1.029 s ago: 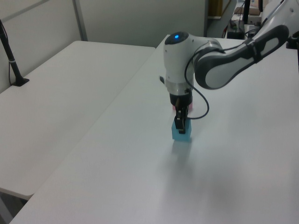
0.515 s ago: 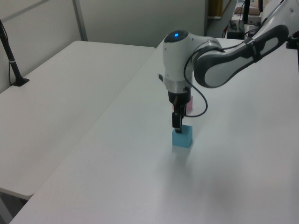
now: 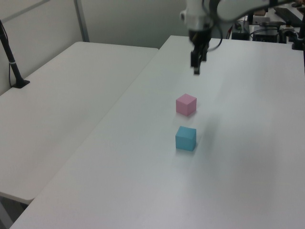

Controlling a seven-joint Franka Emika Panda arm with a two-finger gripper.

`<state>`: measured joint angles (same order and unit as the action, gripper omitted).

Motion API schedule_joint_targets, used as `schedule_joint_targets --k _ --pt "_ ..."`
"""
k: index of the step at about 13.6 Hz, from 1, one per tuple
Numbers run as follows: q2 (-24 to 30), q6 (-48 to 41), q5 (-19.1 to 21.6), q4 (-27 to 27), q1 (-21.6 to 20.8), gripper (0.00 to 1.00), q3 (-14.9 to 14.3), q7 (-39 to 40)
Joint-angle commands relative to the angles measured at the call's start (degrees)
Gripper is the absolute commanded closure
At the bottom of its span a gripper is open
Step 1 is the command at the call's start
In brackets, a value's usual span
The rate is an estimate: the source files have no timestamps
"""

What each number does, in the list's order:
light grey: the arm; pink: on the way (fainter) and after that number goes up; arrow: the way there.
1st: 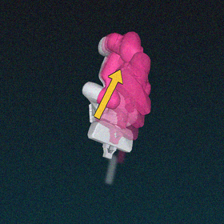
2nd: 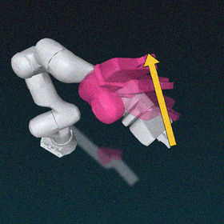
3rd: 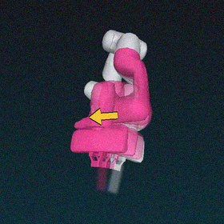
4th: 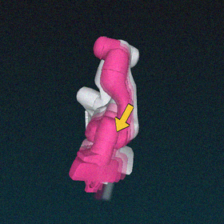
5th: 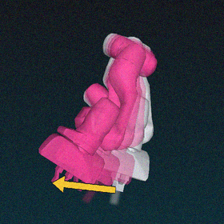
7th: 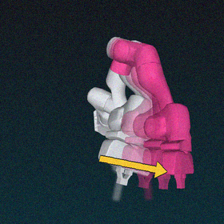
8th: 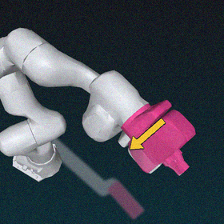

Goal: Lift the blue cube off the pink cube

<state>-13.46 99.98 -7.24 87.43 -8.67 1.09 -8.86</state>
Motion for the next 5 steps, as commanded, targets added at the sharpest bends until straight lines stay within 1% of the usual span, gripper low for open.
schedule_joint_targets --k 1,2,5 --pt "6.77 -3.47 5.20 2.22 6.46 0.00 0.75 6.31" --pt "7.47 -4.00 5.65 2.13 7.34 0.00 0.84 6.31" --pt "8.79 -5.93 5.74 1.95 7.53 0.00 0.58 6.31"
